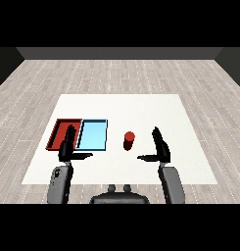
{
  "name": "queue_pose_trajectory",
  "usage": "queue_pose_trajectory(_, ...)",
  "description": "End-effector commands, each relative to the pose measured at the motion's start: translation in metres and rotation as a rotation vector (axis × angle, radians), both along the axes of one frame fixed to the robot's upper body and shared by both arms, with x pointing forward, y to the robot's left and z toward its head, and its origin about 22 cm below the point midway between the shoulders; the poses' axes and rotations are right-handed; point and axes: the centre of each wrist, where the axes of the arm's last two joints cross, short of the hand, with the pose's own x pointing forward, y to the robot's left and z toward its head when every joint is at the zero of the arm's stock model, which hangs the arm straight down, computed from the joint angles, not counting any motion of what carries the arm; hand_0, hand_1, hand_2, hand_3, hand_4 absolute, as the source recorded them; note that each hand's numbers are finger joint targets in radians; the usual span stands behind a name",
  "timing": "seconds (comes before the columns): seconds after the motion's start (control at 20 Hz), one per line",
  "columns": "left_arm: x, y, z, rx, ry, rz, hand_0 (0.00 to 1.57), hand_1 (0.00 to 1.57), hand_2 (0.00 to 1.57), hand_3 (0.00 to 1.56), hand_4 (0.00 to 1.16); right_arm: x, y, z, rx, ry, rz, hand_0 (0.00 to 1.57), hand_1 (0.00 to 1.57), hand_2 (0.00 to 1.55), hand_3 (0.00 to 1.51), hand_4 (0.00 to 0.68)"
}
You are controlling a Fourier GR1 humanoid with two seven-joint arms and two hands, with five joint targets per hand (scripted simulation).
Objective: Pick the red can and put it in the red box
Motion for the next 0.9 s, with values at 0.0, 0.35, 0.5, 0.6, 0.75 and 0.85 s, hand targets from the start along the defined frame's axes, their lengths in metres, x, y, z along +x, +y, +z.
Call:
queue_pose_trajectory(0.0, 0.003, 0.003, -0.007, -0.007, -0.101, 0.004, 0.0, 0.0, 0.0, 0.0, 0.0, 0.005, 0.015, 0.001, 0.059, -0.084, 0.019, 0.0, 0.0, 0.0, 0.0, 0.0)
queue_pose_trajectory(0.35, -0.001, -0.006, 0.016, -0.039, -0.115, -0.004, 0.0, 0.0, 0.0, 0.0, 0.0, -0.017, 0.016, -0.006, 0.04, -0.078, 0.025, 0.0, 0.0, 0.0, 0.0, 0.0)
queue_pose_trajectory(0.5, -0.013, -0.007, -0.012, -0.025, -0.121, -0.003, 0.0, 0.0, 0.0, 0.0, 0.0, -0.009, 0.007, 0.001, 0.042, -0.091, -0.004, 0.0, 0.0, 0.0, 0.0, 0.0)
queue_pose_trajectory(0.6, 0.001, -0.008, -0.013, -0.007, -0.102, 0.012, 0.0, 0.0, 0.0, 0.0, 0.0, -0.011, -0.002, -0.026, 0.038, -0.077, 0.013, 0.0, 0.0, 0.0, 0.0, 0.0)
queue_pose_trajectory(0.75, -0.015, 0.0, -0.017, -0.02, -0.119, -0.007, 0.0, 0.0, 0.0, 0.0, 0.0, 0.023, 0.014, -0.01, 0.055, -0.065, -0.014, 0.0, 0.0, 0.0, 0.0, 0.0)
queue_pose_trajectory(0.85, 0.001, 0.001, -0.011, -0.02, -0.089, 0.004, 0.0, 0.0, 0.0, 0.0, 0.0, 0.021, -0.001, -0.014, 0.052, -0.065, -0.012, 0.0, 0.0, 0.0, 0.0, 0.0)
